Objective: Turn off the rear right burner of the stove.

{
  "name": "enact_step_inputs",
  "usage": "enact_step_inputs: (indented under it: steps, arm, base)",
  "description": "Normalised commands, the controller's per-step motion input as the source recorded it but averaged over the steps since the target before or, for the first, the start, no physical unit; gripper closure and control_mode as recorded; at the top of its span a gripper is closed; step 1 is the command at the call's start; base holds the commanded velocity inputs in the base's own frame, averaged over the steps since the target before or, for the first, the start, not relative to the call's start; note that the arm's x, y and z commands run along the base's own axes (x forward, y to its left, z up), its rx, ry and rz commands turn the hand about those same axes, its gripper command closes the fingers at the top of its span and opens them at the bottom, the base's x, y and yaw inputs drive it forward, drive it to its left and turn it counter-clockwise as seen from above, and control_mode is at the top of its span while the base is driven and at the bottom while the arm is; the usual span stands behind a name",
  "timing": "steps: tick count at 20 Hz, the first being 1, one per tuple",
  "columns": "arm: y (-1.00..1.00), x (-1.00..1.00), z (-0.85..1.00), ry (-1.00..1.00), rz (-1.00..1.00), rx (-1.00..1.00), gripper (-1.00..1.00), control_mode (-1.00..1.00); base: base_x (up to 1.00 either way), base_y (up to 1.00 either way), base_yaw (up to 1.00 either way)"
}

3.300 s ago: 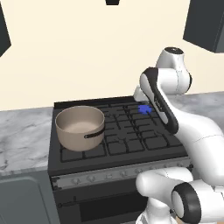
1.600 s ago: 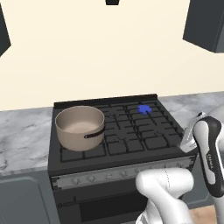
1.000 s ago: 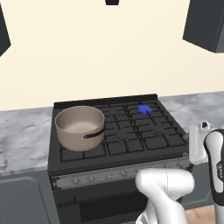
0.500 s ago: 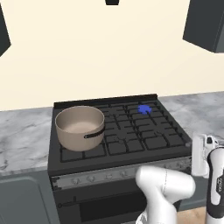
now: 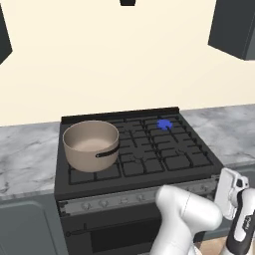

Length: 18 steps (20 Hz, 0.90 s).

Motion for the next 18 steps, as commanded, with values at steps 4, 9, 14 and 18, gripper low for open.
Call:
enact_step_inputs:
  steps: [4, 9, 14, 18]
  arm:
    - [-0.17, 0.0, -0.53, -0.03, 0.02, 0.0, -1.0, -1.0]
    - [-0.38, 0.08, -0.37, -0.04, 0.02, 0.01, -1.0, -1.0]
    - [-0.11, 0.17, -0.26, -0.07, 0.0, 0.0, -1.0, -1.0]
    - [-0.05, 0.11, -0.28, -0.07, 0.0, 0.02, -1.0, -1.0]
  base:
    - [0.0, 0.0, 0.0]
    - [0.0, 0.0, 0.0]
    - [0.0, 0.0, 0.0]
    - [0.0, 0.0, 0.0]
